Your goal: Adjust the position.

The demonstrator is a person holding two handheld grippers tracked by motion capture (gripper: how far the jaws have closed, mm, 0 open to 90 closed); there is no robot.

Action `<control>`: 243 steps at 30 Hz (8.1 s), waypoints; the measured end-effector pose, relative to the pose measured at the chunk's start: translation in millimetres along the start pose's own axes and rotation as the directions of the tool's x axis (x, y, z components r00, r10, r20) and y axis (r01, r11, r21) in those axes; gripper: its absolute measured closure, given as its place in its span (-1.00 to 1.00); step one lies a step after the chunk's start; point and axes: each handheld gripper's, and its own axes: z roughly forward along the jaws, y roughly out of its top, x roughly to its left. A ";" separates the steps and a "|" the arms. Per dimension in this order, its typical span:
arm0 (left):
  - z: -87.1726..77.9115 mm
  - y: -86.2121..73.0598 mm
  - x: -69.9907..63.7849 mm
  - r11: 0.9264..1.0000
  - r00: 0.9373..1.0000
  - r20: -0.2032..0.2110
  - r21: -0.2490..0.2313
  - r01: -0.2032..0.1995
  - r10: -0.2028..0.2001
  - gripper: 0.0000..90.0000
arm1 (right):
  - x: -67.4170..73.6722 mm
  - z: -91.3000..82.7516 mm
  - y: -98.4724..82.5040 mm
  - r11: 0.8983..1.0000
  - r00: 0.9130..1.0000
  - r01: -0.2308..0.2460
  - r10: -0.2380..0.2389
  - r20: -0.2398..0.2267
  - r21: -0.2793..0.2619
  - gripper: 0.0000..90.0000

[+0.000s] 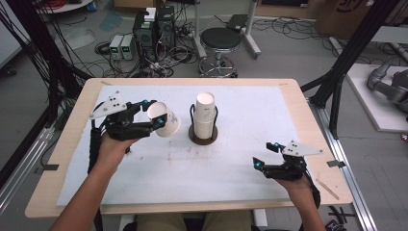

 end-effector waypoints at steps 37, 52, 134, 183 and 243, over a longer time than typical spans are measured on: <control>30.4 -40.4 -42.2 0.991 0.980 0.197 0.127 -0.051 0.025 -0.18 | 48.6 57.2 58.3 0.987 0.924 0.151 -0.159 -0.347 -0.050 -0.58; 44.7 -42.6 -53.3 0.987 0.966 0.257 0.148 -0.069 0.029 -0.17 | 64.7 77.3 57.6 0.981 0.884 0.183 -0.192 -0.427 -0.063 -0.58; 67.9 -26.9 -65.7 0.899 0.882 0.471 0.382 -0.213 0.009 -0.51 | 103.4 86.3 117.3 0.730 0.682 0.649 -0.434 -0.588 0.214 -0.23; 39.5 -51.7 -42.7 0.966 0.913 0.408 0.236 -0.110 0.004 -0.17 | 68.9 51.2 99.6 0.944 0.853 0.329 -0.304 -0.425 -0.016 -0.54; 36.8 -56.6 -56.2 0.994 0.862 0.507 0.090 -0.057 0.004 -0.17 | 72.2 80.5 55.8 0.982 0.740 0.142 -0.191 -0.645 -0.127 -0.52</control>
